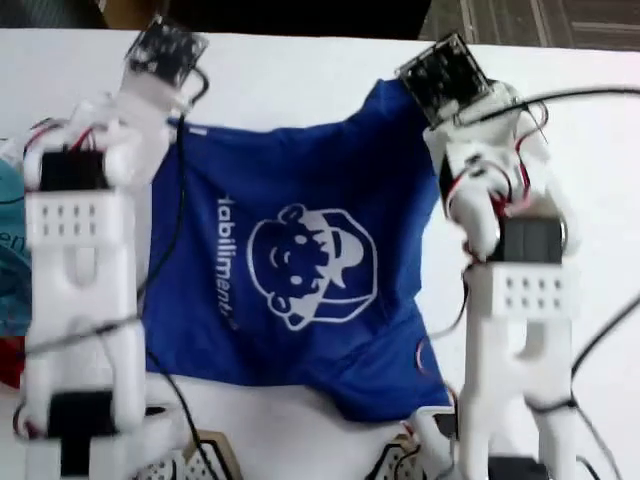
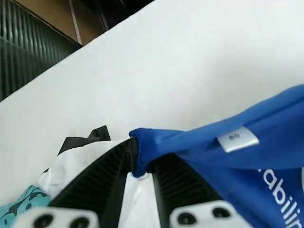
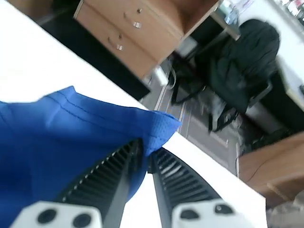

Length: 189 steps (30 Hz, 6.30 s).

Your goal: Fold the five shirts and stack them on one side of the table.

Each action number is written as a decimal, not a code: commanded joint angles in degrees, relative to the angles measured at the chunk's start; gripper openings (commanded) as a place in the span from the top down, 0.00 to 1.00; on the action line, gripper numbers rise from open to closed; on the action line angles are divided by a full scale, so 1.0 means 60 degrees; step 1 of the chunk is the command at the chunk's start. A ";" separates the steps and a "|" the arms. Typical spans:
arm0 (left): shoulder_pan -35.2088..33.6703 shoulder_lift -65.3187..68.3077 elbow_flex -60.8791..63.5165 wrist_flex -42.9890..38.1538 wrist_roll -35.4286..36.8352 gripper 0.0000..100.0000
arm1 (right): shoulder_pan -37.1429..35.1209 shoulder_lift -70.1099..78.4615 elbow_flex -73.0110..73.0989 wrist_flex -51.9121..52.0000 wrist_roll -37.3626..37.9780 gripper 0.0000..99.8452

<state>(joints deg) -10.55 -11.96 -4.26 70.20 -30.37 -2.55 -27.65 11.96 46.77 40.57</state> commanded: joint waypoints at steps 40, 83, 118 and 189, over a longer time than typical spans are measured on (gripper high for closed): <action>-0.0806 -0.7619 -0.2366 0.5070 0.0029 0.98 | 0.0799 -0.8315 -0.4293 0.3348 0.2579 0.98; -0.1231 -0.3575 0.1062 0.0879 0.0103 0.98 | 0.1502 -0.5458 0.2066 -0.0608 0.1934 0.98; 0.0366 0.7780 -0.6821 0.2505 -0.0352 0.98 | 0.0403 0.5487 -0.3194 0.1722 0.0249 0.98; -0.0264 0.0440 0.8945 -0.0161 -0.2608 0.87 | 0.1575 -0.4095 0.8381 0.5516 0.2886 0.97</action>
<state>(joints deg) -12.75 -8.35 49.89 68.09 -45.67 6.42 -50.86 62.77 80.00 57.89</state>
